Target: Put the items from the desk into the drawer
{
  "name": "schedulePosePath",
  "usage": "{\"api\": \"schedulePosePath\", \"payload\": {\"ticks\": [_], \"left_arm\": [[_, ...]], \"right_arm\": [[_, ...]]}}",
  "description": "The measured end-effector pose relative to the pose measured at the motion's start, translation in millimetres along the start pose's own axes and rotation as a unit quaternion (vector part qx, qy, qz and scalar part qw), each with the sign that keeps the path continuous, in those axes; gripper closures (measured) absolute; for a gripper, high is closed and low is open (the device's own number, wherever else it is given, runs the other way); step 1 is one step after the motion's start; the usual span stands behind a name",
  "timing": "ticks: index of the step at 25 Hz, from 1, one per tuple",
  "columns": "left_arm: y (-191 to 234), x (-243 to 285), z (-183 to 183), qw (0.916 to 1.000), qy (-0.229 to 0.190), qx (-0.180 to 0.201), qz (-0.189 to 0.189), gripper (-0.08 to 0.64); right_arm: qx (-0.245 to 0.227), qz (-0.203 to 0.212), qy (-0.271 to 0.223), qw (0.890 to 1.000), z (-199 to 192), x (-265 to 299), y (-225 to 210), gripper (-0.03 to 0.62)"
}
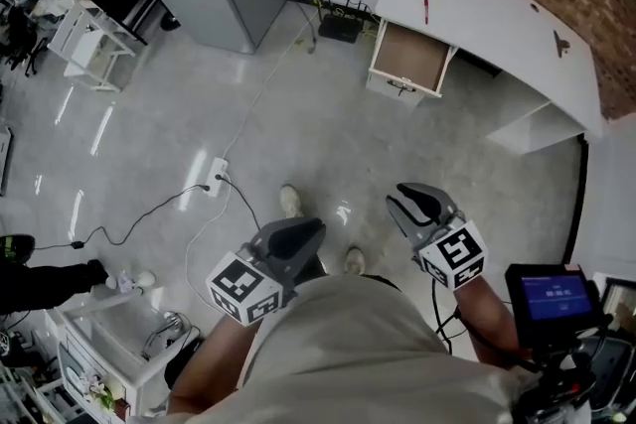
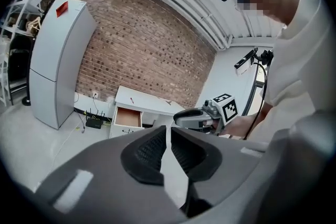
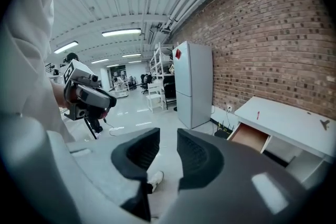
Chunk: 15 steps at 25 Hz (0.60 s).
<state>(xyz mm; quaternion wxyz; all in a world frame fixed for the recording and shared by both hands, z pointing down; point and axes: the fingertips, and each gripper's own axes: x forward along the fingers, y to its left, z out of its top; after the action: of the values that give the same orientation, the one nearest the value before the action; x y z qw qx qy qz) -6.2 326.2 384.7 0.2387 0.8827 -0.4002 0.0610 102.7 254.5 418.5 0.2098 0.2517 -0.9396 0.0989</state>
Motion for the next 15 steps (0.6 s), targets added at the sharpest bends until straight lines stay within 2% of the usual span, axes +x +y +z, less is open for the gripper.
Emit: {"api": "schedulePosePath", "payload": {"ticks": [3,7,10,15], "left_arm": [[58.1,26.7,19.6,0.9995,0.007,0.005,-0.030,0.525],[118.7,63.0,64.0,0.9954,0.028,0.015,-0.090,0.525],[149.9,75.5,96.9,0.9882,0.053,0.036,-0.139,0.525],[217.7,111.7,106.5,0.9760,0.098,0.048,-0.188,0.525]], "right_arm": [[0.019,-0.037,0.007,0.999,11.6,40.8,-40.1,0.486],[0.047,-0.092,0.015,0.994,44.7,89.1,-92.8,0.486],[0.056,-0.129,0.017,0.990,78.2,122.3,-128.0,0.486],[0.100,-0.192,0.011,0.976,93.7,172.5,-207.3,0.486]]}}
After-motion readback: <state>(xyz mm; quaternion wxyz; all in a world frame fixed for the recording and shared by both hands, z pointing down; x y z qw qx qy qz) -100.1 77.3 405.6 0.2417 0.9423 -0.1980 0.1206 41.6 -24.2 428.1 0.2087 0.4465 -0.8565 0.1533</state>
